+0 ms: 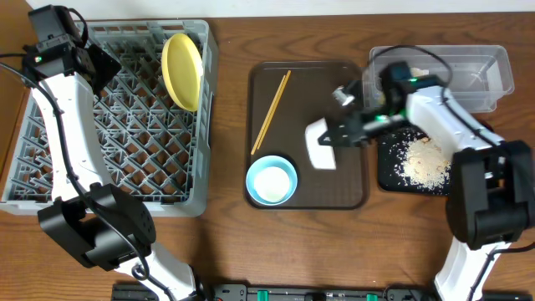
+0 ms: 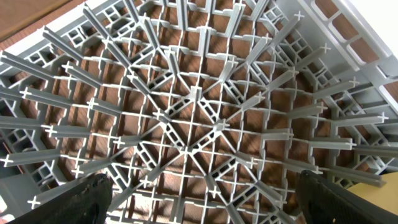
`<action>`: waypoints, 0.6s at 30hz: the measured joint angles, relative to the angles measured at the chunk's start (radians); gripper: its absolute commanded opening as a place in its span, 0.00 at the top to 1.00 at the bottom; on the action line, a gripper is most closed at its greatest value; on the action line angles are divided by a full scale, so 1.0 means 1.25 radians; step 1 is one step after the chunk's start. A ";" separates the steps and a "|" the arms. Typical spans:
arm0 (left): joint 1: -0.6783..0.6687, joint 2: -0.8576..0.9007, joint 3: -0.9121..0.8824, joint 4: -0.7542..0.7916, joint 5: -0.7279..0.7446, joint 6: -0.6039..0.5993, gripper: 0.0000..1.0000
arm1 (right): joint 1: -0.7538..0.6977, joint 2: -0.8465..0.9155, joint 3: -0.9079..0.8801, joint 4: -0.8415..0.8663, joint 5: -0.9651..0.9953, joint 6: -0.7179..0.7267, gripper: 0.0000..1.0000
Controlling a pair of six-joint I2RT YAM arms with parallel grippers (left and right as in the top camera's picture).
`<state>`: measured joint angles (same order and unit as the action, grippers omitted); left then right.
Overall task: Sort waste into correct bins and load items into the dishwasher
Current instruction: 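Bring the emptied white bowl back and set it on the brown tray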
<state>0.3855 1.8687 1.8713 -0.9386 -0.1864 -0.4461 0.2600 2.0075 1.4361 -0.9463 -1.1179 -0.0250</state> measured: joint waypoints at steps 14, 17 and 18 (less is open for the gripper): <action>0.000 0.000 0.000 0.000 0.000 0.000 0.04 | 0.178 -0.083 0.158 0.062 0.600 0.400 0.99; 0.000 0.000 0.000 0.000 0.000 0.000 0.04 | 0.243 -0.074 0.157 0.091 0.729 0.460 0.99; 0.000 0.000 0.000 0.000 0.000 0.000 0.04 | 0.261 -0.073 0.157 0.098 0.761 0.475 0.99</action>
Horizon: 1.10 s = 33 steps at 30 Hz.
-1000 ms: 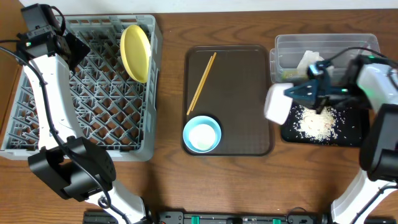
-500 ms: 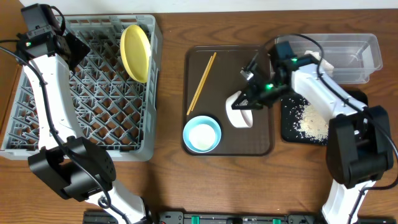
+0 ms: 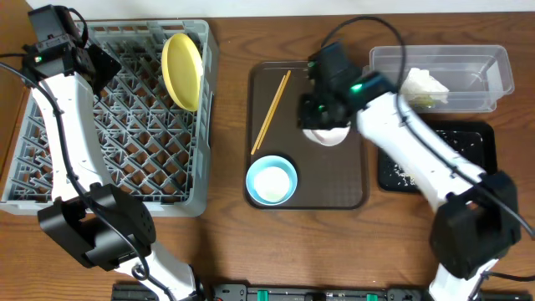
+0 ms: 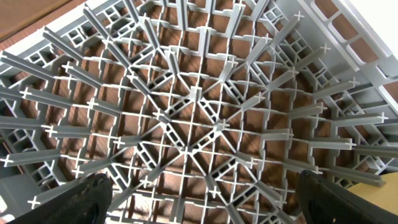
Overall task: Sort waste into correct bins and load items into the dishwasher
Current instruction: 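Bring the emptied white bowl back and set it on the brown tray, then release the bowl and retract the right arm to the right side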
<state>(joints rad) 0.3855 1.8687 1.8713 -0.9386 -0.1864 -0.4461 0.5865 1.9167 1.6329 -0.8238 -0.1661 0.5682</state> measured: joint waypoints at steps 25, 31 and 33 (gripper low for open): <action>0.000 0.000 0.000 0.000 0.000 0.000 0.04 | 0.130 0.047 0.000 0.007 0.222 0.119 0.27; 0.000 0.000 0.000 0.000 0.000 0.000 0.04 | 0.078 -0.043 0.005 -0.092 0.212 0.116 0.01; 0.000 0.000 0.000 0.000 0.000 0.000 0.04 | 0.036 -0.103 0.013 -0.131 0.218 0.118 0.01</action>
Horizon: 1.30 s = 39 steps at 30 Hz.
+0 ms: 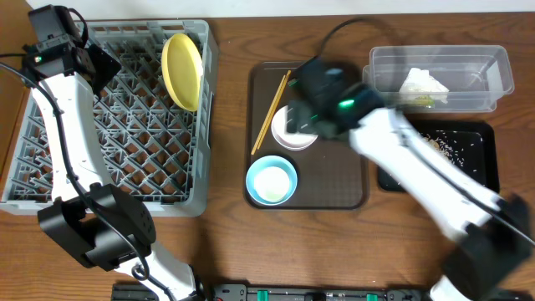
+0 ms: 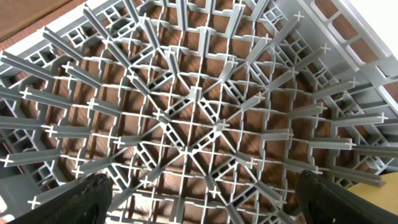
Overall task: Sort waste into correct bins and load items into the dishwasher
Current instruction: 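Release the bowl and retract the right arm to the right side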
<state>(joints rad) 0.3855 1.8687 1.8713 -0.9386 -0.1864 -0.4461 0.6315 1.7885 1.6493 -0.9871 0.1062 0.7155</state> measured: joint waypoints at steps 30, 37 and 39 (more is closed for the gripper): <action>0.000 0.000 -0.001 0.066 0.042 -0.002 0.04 | -0.557 -0.342 0.031 -0.329 0.208 0.000 0.01; -0.009 0.000 -0.003 -0.129 0.649 0.096 0.04 | -0.557 -0.342 0.031 -0.329 0.209 0.000 0.01; -0.033 -0.003 -0.003 -0.130 0.782 0.145 0.04 | -0.557 -0.342 0.031 -0.329 0.209 0.000 0.01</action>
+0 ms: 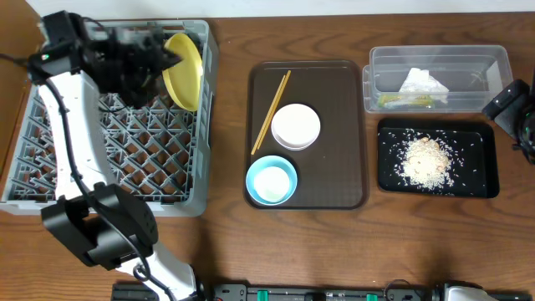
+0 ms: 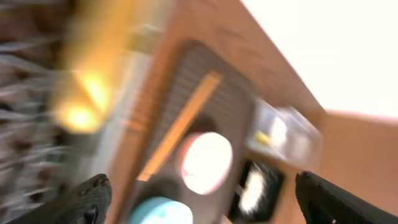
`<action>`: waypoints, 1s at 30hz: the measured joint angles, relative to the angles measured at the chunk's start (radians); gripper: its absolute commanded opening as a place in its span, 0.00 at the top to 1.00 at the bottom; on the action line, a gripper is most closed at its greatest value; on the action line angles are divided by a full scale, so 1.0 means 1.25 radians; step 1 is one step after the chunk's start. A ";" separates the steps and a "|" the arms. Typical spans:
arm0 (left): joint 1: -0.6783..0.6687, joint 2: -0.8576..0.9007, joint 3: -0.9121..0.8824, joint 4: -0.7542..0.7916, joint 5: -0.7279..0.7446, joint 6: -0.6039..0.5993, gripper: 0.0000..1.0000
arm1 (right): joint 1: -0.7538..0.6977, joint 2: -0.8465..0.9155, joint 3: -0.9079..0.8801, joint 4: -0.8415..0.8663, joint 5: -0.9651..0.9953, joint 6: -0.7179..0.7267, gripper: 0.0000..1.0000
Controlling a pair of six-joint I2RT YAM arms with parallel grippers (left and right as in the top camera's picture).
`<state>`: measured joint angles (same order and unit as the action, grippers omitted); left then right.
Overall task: Sort waste into correct bins and load items into the dishwasher
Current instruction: 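Release the bowl and retract the right arm to the right side, then reach the left gripper to the white bowl and grasp its rim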
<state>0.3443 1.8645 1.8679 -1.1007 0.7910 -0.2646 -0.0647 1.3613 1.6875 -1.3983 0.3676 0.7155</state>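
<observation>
A brown tray [image 1: 351, 192] holds a white bowl [image 1: 297, 125], a light blue bowl [image 1: 272, 181] and a pair of chopsticks [image 1: 272, 109]. A yellow plate [image 1: 184, 71] stands on edge in the grey dish rack [image 1: 50, 180]. My left gripper [image 1: 155, 60] is a motion blur over the rack's back, just left of the plate. In its own view it is open [image 2: 199, 208] and empty, with blurred sights of the white bowl [image 2: 205, 163], blue bowl [image 2: 163, 213] and chopsticks [image 2: 180, 124]. Only part of my right gripper [image 1: 514, 104] shows at the right edge.
A clear bin [image 1: 493, 58] at the back right holds crumpled paper and scraps. A black tray [image 1: 481, 171] in front of it carries spilled rice. Bare wooden table lies between the rack and the brown tray.
My right arm has left the white bowl on the brown tray and now sits at the right table edge. My left arm has swung from the rack's far-left corner towards the yellow plate.
My right gripper held the white bowl tilted by the black tray, with rice on that tray. Then it held the bowl over the brown tray, then lower beside the chopsticks. The bowl now rests there alone, and my left arm, still until then, has moved.
</observation>
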 measured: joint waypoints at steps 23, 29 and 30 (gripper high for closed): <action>-0.625 -0.134 -0.004 0.059 -0.354 0.026 0.02 | 0.000 0.000 0.000 0.000 0.000 0.000 0.01; -0.639 0.030 -0.004 0.055 -0.366 0.048 0.18 | 0.000 0.000 0.000 0.000 0.000 0.000 0.01; -0.639 0.061 -0.004 0.055 -0.367 0.056 0.18 | 0.000 0.000 0.000 0.000 0.000 0.000 0.01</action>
<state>-0.4545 1.9404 1.8629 -1.0321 0.3325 -0.1951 -0.0647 1.3613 1.6875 -1.3983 0.3676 0.7155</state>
